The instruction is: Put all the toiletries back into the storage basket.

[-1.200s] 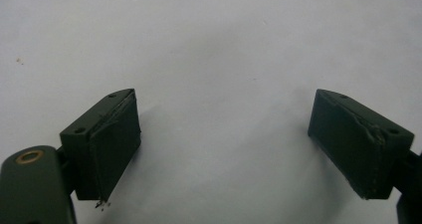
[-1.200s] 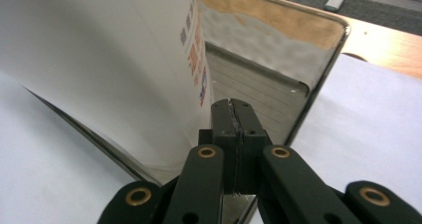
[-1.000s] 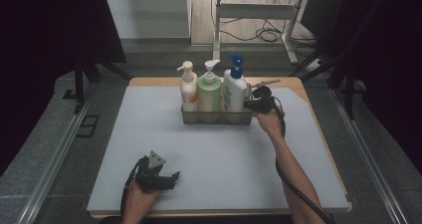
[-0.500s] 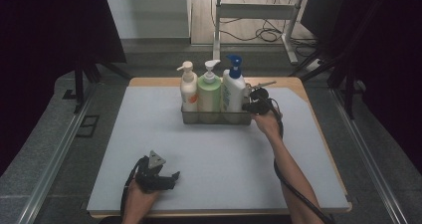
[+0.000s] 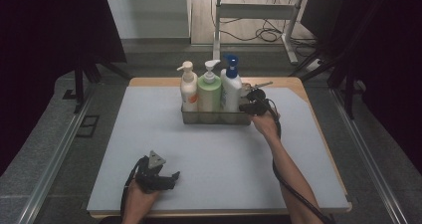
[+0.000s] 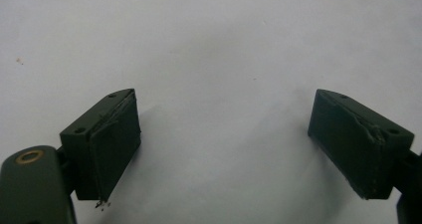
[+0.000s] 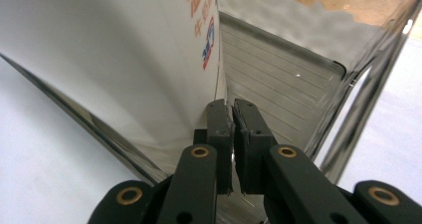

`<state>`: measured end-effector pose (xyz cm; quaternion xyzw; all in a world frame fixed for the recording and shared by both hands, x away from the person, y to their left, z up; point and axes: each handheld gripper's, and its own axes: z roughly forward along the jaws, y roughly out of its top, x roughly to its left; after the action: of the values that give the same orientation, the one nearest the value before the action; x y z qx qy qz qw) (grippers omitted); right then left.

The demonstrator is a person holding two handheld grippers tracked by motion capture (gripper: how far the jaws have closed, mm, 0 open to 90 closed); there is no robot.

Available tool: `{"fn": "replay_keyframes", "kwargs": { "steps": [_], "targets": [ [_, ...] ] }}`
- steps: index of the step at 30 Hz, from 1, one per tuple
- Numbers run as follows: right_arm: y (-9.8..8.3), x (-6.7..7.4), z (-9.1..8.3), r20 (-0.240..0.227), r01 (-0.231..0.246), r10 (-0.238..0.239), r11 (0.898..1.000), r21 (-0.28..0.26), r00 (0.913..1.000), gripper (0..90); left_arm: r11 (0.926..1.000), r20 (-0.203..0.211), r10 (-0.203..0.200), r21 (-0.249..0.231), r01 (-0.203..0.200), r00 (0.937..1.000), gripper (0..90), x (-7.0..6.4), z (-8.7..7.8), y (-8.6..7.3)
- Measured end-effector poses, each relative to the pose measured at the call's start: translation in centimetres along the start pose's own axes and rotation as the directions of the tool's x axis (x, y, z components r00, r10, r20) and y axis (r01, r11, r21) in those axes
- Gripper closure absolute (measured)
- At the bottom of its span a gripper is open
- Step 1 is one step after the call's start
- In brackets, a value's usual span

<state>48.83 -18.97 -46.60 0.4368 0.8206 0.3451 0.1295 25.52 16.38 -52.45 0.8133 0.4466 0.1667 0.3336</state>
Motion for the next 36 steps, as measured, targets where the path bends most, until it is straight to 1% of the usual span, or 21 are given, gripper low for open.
{"fn": "replay_keyframes", "kwargs": {
  "steps": [5,10,13,16,22,29,34,36],
  "targets": [
    [0.1,0.2,-0.1,0.005,0.007,-0.007,1.000,0.005,1.0000,86.2,1.0000,0.000,0.000,0.000,0.000,1.0000,12.7,0.0,0.0,0.0],
    [0.0,0.3,-0.1,-0.006,0.007,-0.007,1.000,0.007,1.0000,86.2,1.0000,0.000,0.000,0.000,0.000,1.0000,12.7,0.0,0.0,0.0],
    [0.1,0.5,0.0,-0.015,0.026,-0.026,1.000,0.006,0.9995,86.2,1.0000,0.000,0.000,0.000,0.000,1.0000,12.7,0.0,0.0,0.0],
    [0.1,0.9,0.0,-0.023,0.033,-0.033,0.999,0.013,0.9992,86.1,1.0000,0.000,0.000,0.000,0.000,1.0000,12.7,0.0,0.0,0.0],
    [0.0,1.0,0.0,-0.017,0.042,-0.041,0.999,0.010,0.9990,86.8,1.0000,0.000,0.000,0.000,0.000,1.0000,12.7,0.0,0.0,0.0],
    [0.2,1.2,-0.2,-0.021,0.045,-0.045,0.999,0.007,0.9988,87.1,1.0000,0.001,0.000,0.001,0.000,1.0000,12.7,0.0,0.0,0.0],
    [0.4,1.4,-0.5,-0.023,0.063,-0.063,0.998,0.004,0.9978,87.0,1.0000,0.000,0.002,0.003,-0.002,1.0000,12.7,0.0,0.0,0.0],
    [0.4,1.4,-0.5,-0.024,0.062,-0.062,0.998,0.003,0.9978,87.0,1.0000,0.000,0.002,0.003,-0.002,1.0000,12.7,0.0,0.0,0.0]
  ]
}}
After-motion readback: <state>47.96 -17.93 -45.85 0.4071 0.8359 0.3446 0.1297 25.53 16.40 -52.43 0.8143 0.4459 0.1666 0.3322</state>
